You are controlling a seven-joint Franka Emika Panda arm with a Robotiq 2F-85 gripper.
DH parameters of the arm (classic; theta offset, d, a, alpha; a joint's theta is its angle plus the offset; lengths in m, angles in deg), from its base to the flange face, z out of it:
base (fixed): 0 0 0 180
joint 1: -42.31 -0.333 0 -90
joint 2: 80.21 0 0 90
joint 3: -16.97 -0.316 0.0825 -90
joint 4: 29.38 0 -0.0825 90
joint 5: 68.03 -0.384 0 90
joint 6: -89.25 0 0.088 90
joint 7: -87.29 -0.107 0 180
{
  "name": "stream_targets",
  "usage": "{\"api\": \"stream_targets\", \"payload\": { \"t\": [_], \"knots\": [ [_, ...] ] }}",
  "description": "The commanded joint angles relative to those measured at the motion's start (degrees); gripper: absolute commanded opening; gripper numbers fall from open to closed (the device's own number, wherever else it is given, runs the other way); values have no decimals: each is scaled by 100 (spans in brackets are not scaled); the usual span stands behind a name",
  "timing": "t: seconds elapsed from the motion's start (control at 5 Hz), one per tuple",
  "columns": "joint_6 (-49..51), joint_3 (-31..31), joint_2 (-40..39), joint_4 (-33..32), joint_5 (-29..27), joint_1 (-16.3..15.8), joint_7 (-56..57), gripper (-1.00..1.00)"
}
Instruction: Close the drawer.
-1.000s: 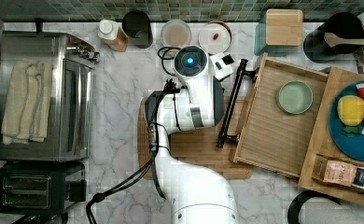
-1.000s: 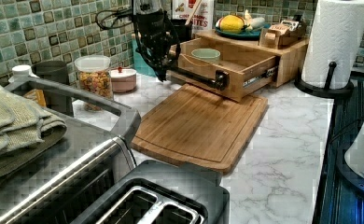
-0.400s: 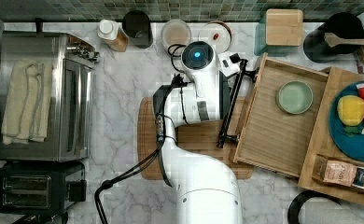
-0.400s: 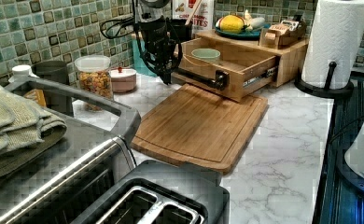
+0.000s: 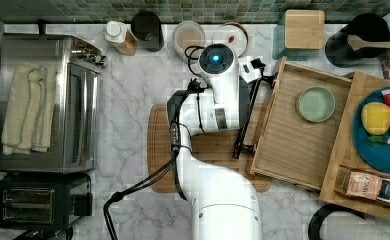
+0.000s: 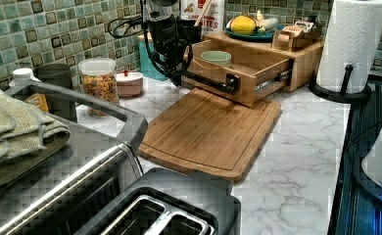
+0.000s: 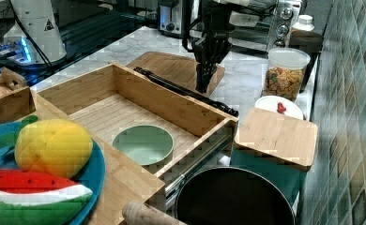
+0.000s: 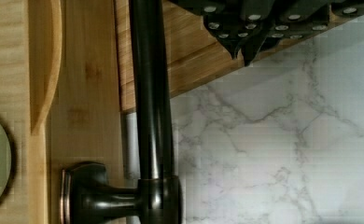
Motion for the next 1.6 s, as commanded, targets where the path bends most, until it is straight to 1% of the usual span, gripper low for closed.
{"api": "stream_targets", "payload": {
  "t": [0.2, 0.4, 0.6, 1.0, 1.2, 1.4, 1.6],
  "knots": [
    [295, 388, 463, 280, -359, 632, 420, -100],
    [152, 508, 605, 37, -348, 937, 723, -100],
    [345, 715, 457, 470, -404, 1322, 1249, -100],
    [248, 1001, 127, 931, -388, 1981, 2399, -100],
    [54, 1201, -41, 1116, -261, 2248, 2786, -100],
    [194, 1404, -194, 1408, -146, 2450, 2978, -100],
    [151, 1611, -73, 1267, -150, 2553, 2811, -100]
  ]
}}
